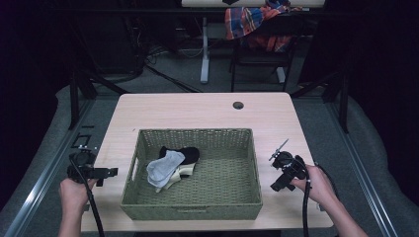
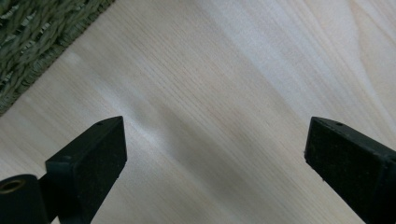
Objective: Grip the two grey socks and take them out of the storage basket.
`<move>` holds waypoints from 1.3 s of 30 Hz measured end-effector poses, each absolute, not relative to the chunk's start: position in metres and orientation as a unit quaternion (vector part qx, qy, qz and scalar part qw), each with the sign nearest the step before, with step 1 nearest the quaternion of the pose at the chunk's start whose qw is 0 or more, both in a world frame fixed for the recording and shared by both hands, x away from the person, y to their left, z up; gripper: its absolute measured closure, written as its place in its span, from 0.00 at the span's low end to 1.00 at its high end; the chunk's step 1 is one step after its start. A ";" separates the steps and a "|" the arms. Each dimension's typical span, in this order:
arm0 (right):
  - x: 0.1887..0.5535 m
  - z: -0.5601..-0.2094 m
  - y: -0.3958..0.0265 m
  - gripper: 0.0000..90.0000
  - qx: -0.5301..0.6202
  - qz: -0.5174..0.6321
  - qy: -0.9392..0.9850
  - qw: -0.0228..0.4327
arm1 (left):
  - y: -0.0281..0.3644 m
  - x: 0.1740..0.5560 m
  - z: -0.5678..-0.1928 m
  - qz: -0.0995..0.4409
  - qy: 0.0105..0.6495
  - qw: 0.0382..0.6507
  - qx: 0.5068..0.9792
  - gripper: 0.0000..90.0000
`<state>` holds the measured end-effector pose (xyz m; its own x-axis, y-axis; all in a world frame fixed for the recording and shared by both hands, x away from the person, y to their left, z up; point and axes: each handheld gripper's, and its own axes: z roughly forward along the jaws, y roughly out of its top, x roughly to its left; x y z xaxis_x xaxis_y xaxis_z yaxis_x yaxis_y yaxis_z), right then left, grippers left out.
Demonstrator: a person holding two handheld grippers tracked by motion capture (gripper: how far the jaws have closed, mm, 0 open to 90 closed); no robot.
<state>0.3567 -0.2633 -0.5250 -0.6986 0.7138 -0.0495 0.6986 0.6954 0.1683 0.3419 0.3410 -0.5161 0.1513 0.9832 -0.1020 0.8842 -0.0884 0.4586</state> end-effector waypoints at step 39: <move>0.355 -0.524 -0.261 0.07 0.367 0.059 0.927 0.055 | 0.341 0.340 -0.492 0.157 0.633 0.227 0.723 0.00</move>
